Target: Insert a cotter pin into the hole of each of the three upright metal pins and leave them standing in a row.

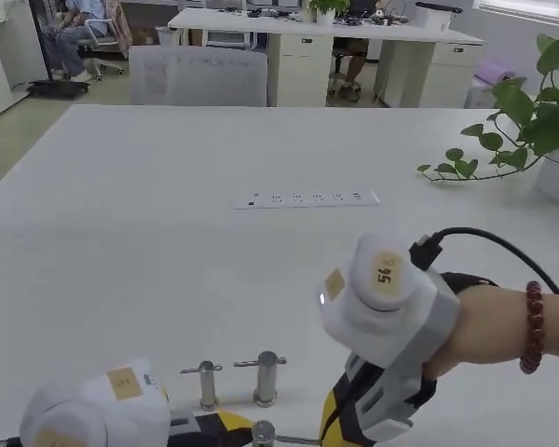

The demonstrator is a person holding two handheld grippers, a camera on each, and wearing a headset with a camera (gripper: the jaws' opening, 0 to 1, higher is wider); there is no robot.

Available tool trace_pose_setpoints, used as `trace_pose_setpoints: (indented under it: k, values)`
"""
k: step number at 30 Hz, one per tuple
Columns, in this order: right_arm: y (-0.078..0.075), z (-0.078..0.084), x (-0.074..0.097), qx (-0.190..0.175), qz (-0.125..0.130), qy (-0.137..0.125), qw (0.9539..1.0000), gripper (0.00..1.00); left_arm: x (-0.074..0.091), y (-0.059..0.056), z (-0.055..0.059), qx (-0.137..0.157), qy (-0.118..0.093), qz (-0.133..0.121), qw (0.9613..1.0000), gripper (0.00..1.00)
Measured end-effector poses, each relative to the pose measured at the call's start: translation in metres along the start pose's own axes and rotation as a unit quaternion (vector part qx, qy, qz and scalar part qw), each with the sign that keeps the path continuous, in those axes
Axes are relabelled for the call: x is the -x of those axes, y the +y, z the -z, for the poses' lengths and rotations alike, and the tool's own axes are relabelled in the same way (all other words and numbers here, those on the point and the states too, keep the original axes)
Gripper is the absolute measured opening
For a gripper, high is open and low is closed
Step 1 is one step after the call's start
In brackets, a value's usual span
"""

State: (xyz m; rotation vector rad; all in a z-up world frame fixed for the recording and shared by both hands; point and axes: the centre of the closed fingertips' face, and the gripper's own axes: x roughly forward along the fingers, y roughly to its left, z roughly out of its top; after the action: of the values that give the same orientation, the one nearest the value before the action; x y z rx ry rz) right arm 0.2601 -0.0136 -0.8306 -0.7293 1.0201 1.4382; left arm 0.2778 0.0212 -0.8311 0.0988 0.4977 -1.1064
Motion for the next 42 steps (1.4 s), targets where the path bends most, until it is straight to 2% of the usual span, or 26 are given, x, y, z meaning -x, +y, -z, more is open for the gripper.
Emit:
trace_pose_setpoints:
  k: [16, 25, 29, 35, 42]
  values:
    - [-0.001, -0.0017, 0.0009, 0.0, -0.001, 0.017, 0.9998, 0.03, 0.0001, 0.0003, -0.0001, -0.002, -0.007, -0.006, 0.9999, 0.12]
    - [-0.0013, -0.003, 0.0039, 0.0, -0.004, 0.047, 0.9989, 0.03, -0.0001, 0.0002, 0.0002, -0.009, -0.006, -0.009, 0.9999, 0.12]
    - [-0.0008, -0.0068, 0.0051, -0.012, -0.009, 0.05, 0.9986, 0.03, -0.0005, -0.0003, -0.0001, -0.011, -0.005, -0.009, 0.9999, 0.12]
    - [-0.0002, -0.0076, 0.0026, -0.007, -0.009, 0.061, 0.9981, 0.03, -0.001, -0.0008, 0.0, -0.012, -0.005, -0.008, 0.9999, 0.12]
    - [-0.0006, -0.0084, 0.0012, -0.011, -0.008, 0.061, 0.9981, 0.03, -0.0013, -0.001, 0.0, -0.011, -0.007, -0.009, 0.9999, 0.12]
